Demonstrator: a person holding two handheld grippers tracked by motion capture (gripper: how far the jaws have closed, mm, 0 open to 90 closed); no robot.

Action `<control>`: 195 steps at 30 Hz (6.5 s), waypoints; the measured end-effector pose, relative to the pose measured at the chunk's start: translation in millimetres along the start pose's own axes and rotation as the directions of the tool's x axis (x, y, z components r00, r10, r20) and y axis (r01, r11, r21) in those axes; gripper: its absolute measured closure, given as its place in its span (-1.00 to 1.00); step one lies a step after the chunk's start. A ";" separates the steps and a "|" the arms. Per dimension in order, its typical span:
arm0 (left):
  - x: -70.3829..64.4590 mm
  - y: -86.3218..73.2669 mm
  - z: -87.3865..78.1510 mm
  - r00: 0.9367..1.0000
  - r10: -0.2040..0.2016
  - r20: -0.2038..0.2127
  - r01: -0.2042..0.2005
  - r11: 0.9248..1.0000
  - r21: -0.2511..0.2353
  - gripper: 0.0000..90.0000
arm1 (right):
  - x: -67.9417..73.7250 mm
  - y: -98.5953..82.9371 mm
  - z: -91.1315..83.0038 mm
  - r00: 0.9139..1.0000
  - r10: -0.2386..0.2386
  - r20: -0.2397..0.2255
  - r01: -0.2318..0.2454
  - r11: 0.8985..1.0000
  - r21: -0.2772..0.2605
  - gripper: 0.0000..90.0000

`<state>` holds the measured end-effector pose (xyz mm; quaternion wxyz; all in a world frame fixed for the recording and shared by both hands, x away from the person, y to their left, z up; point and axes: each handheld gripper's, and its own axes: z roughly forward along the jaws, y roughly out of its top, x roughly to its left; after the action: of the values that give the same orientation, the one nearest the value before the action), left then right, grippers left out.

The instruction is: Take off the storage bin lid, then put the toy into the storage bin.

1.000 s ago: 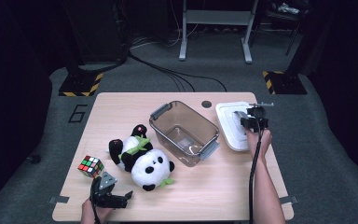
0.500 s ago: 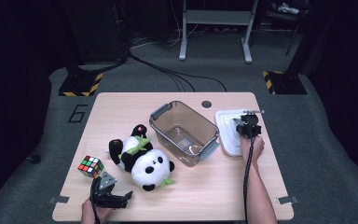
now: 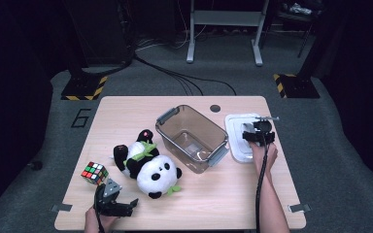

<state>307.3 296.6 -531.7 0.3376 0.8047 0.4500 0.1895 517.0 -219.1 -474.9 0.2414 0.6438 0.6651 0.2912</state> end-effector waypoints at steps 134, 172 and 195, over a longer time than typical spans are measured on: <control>9.1 161.3 7.0 0.973 0.208 0.101 -0.211 0.977 0.020 -0.21 | 33.4 -150.0 -67.8 0.955 -0.245 -0.166 0.242 0.970 -0.037 -1.00; 16.6 146.1 -32.0 0.958 0.249 0.140 -0.230 0.963 -0.140 0.72 | 33.5 -150.0 -67.9 0.955 -0.244 -0.166 0.241 0.970 -0.037 -1.00; 20.2 165.6 -69.5 0.951 0.271 0.151 -0.235 0.947 -0.218 0.72 | 33.5 -150.0 -67.9 0.956 -0.244 -0.165 0.241 0.970 -0.037 -1.00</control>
<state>374.2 279.0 -364.8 0.4277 0.8321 0.2895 0.2020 360.5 -191.1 -529.4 0.2235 0.5284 0.7546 0.3184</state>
